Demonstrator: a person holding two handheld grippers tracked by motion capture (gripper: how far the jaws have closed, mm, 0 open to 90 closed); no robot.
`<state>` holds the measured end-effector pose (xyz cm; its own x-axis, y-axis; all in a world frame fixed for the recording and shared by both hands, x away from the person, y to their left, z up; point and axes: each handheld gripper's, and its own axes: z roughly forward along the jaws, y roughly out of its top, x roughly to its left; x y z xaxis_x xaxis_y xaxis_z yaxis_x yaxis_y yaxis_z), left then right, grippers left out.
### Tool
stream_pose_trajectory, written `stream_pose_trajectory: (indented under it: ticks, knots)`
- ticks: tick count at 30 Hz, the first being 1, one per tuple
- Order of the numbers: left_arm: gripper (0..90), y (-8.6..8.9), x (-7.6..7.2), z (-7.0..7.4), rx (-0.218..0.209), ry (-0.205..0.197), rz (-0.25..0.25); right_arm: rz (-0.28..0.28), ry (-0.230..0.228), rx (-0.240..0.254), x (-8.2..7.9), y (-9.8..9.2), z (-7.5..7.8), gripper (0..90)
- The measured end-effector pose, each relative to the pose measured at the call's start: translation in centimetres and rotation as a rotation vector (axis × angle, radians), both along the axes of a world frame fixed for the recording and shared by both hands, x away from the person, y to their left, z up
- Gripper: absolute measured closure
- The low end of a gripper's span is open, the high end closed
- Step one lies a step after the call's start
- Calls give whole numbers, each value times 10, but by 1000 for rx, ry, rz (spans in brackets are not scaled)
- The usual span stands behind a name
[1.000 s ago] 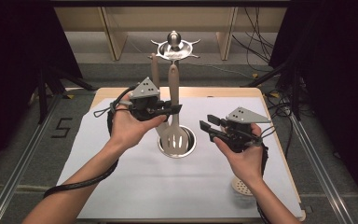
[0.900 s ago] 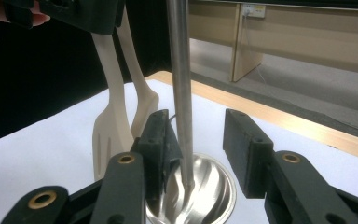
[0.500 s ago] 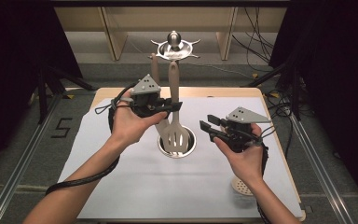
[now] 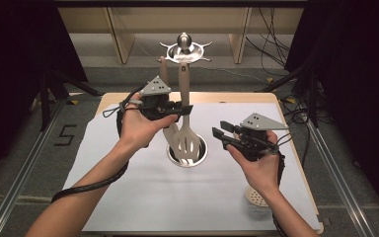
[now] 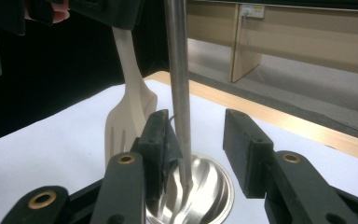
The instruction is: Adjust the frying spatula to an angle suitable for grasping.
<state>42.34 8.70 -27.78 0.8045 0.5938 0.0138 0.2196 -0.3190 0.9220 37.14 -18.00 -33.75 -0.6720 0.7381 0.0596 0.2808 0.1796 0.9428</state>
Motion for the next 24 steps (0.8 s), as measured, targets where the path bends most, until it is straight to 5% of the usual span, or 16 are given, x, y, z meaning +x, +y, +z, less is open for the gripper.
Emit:
stream_pose_trajectory:
  ticks: [2,4,5,6,7,8,9,12,13,16,18,24]
  knots:
    - [763,0,1,-1,-4,4,4,2,10,9,0,0,0,617]
    - [762,-3,-3,-2,-43,59,37,-2,21,10,-1,0,0,616]
    - [762,-1,2,-1,-6,7,7,-10,24,10,-1,0,0,616]
    - [762,-4,-1,-3,-54,57,28,-3,19,5,-1,0,0,615]
    - [762,-1,2,-1,-8,9,7,-4,19,4,0,0,0,615]
    - [762,-4,-2,-3,-46,58,30,-5,19,5,0,0,0,614]
    - [762,-4,-2,-3,-44,59,31,-5,19,4,0,0,0,613]
    - [761,-2,3,-3,-6,5,3,-13,-11,-16,1,-2,-1,609]
    - [761,-1,3,-3,-8,3,3,-8,21,2,0,0,-1,609]
    - [759,-1,2,-4,-13,3,12,-5,-9,-17,2,-2,-2,608]
    - [757,-1,2,-5,-13,-8,7,-11,36,6,0,0,-2,607]
    - [696,3,1,-8,-7,-33,2,-11,31,11,0,1,-4,604]
